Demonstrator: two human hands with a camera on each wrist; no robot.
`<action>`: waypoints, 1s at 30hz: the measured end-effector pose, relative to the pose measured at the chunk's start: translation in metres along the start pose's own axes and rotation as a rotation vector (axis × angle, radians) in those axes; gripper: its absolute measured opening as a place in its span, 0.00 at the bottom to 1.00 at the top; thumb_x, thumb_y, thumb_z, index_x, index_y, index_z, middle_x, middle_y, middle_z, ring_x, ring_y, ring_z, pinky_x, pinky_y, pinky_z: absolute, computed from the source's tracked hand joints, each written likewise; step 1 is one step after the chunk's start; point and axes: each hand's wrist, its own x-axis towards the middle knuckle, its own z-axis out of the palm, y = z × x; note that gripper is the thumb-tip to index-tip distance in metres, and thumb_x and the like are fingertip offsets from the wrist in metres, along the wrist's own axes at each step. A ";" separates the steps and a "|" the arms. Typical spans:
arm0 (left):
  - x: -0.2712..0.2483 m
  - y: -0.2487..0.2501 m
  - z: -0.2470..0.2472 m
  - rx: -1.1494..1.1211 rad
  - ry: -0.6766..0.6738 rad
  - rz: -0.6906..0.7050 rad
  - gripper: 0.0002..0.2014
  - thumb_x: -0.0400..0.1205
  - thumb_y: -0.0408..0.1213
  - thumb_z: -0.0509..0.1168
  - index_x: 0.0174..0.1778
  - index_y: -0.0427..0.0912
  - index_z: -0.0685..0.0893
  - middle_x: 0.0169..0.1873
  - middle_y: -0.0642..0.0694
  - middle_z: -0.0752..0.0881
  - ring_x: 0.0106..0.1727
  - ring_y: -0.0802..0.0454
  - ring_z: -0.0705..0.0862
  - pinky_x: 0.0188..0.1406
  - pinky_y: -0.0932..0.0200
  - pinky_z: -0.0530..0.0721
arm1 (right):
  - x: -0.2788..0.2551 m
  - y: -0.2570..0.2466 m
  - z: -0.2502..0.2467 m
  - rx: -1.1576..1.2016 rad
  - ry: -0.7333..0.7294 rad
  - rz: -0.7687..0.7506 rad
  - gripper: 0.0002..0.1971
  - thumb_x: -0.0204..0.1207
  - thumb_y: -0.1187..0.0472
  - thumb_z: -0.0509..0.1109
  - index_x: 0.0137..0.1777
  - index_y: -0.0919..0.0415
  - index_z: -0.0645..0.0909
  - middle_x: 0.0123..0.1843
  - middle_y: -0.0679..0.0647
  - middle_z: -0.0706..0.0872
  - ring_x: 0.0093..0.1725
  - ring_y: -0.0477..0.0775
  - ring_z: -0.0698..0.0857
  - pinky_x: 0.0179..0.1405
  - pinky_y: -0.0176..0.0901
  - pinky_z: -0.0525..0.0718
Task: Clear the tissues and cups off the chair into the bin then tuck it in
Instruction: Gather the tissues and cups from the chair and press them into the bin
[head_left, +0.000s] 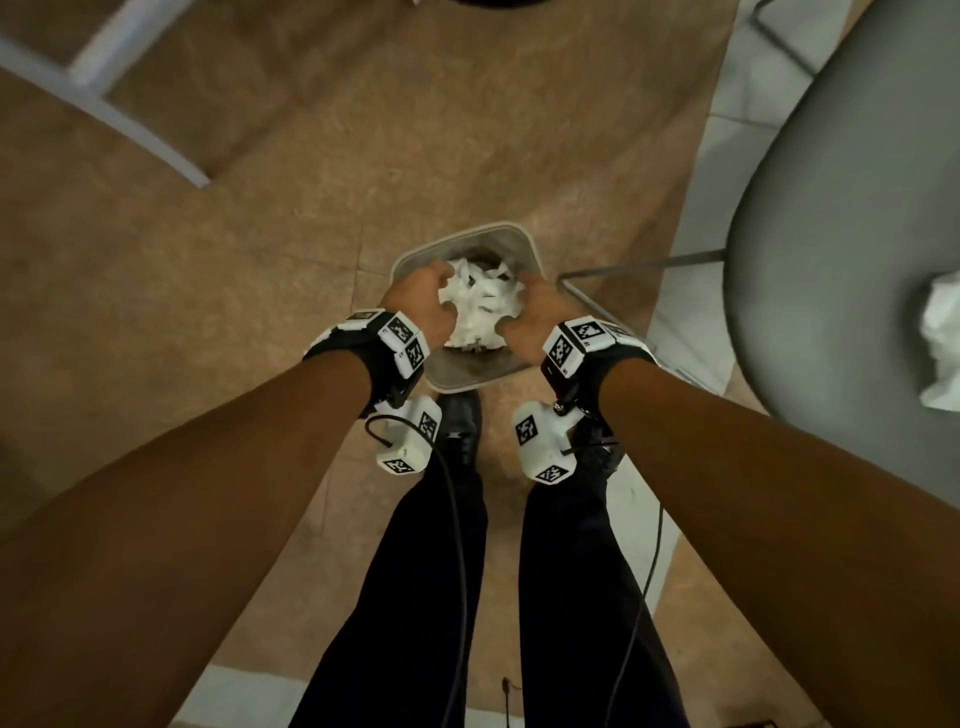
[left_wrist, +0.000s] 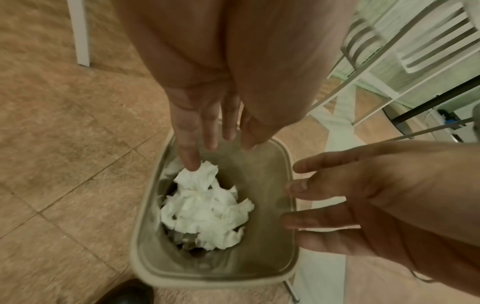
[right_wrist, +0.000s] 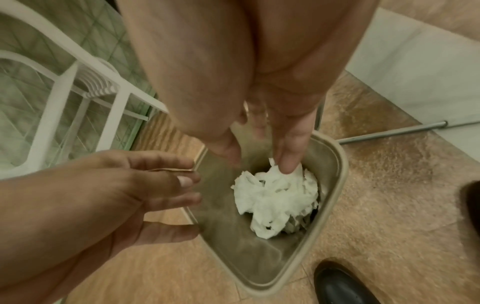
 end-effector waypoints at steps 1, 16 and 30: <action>-0.004 0.012 -0.008 -0.011 0.011 0.006 0.20 0.81 0.32 0.64 0.70 0.45 0.79 0.62 0.46 0.85 0.62 0.44 0.84 0.60 0.56 0.81 | -0.006 -0.003 -0.006 0.028 -0.012 0.005 0.34 0.77 0.57 0.69 0.83 0.52 0.62 0.72 0.56 0.82 0.65 0.62 0.84 0.60 0.47 0.83; -0.071 0.302 -0.025 0.133 0.021 0.528 0.11 0.79 0.36 0.65 0.57 0.48 0.82 0.47 0.51 0.88 0.49 0.46 0.87 0.53 0.54 0.84 | -0.140 0.090 -0.218 0.449 0.299 -0.038 0.09 0.64 0.50 0.65 0.44 0.46 0.81 0.49 0.54 0.92 0.50 0.62 0.91 0.58 0.58 0.88; -0.083 0.425 0.117 0.877 -0.027 0.918 0.57 0.62 0.63 0.75 0.84 0.54 0.53 0.84 0.42 0.49 0.84 0.36 0.51 0.77 0.33 0.61 | -0.169 0.264 -0.252 0.154 0.585 0.185 0.31 0.71 0.49 0.73 0.75 0.51 0.76 0.79 0.63 0.68 0.79 0.67 0.67 0.77 0.55 0.69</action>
